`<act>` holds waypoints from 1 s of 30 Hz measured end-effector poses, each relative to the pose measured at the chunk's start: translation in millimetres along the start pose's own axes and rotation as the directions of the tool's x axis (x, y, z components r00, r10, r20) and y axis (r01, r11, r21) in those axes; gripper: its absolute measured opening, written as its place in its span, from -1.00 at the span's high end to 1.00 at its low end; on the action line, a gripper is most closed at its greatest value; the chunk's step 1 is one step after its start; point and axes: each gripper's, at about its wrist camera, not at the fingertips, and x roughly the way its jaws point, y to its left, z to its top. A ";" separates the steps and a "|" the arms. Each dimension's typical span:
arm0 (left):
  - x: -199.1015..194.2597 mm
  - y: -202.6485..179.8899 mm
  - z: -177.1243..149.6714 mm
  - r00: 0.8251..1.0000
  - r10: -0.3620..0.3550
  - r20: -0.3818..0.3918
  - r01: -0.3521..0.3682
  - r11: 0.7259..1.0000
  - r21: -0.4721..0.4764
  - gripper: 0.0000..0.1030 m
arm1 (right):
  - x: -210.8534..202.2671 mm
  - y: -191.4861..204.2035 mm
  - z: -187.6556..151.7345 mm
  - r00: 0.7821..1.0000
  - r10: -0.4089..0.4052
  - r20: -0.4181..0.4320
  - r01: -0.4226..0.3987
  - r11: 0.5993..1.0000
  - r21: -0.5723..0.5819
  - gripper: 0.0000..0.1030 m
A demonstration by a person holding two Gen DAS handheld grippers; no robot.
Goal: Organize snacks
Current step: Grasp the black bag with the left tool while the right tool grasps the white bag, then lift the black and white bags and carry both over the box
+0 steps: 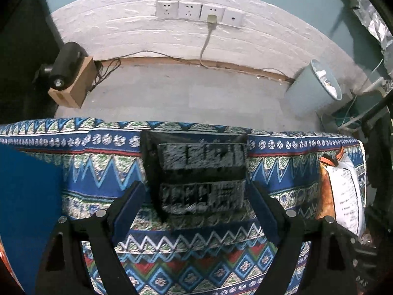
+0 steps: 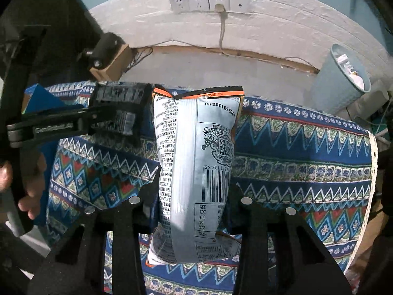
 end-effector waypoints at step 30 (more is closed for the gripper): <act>35.2 -37.9 -26.4 0.993 0.106 -0.046 -0.093 0.969 0.230 -0.90 | 21.0 -17.1 19.0 1.000 -0.010 -0.017 0.011 1.000 0.025 0.24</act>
